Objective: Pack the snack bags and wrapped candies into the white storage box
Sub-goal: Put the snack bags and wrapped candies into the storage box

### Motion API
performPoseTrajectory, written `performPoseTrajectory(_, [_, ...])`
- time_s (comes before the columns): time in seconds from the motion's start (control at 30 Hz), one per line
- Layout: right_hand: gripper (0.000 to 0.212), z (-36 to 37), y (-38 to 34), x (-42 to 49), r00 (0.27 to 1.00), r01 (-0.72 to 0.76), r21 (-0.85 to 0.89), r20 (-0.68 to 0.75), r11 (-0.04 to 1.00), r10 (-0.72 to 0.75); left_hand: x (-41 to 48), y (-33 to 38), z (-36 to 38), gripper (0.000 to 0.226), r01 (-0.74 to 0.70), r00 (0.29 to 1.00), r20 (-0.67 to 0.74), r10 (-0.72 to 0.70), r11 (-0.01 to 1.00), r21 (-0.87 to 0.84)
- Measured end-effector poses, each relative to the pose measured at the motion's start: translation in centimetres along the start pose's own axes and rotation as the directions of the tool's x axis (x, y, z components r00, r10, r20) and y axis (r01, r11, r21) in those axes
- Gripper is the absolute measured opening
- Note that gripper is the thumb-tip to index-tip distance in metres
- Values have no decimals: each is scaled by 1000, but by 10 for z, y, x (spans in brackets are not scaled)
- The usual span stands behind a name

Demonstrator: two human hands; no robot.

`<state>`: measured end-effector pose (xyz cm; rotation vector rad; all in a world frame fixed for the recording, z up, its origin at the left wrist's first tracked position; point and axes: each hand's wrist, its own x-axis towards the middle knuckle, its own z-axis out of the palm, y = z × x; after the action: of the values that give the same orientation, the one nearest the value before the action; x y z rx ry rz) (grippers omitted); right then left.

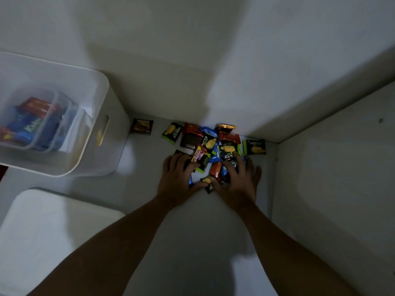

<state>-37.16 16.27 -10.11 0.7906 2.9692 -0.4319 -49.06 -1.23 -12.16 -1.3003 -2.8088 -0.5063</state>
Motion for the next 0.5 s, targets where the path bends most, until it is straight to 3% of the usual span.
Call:
performPoseTrajectory(0.1, [84, 0, -2, 0, 1000, 19, 23, -16, 1000, -19, 1, 0, -2, 59, -4, 999, 46, 3, 1000, 13])
performPoseTrajectory(0.2, [105, -6, -3, 5, 989, 136, 6, 65, 991, -136, 2, 1, -4, 50, -1, 995, 96, -1, 1000, 25])
performPoseTrajectory(0.3, [87, -9, -3, 7, 975, 220, 14, 30, 975, -221, 1, 1, -2, 41, -34, 998, 54, 31, 998, 58])
performPoseTrajectory(0.5, [52, 6, 11, 6, 981, 194, 24, -6, 981, -194, 2, 2, -1, 51, -88, 996, 14, 87, 991, 96])
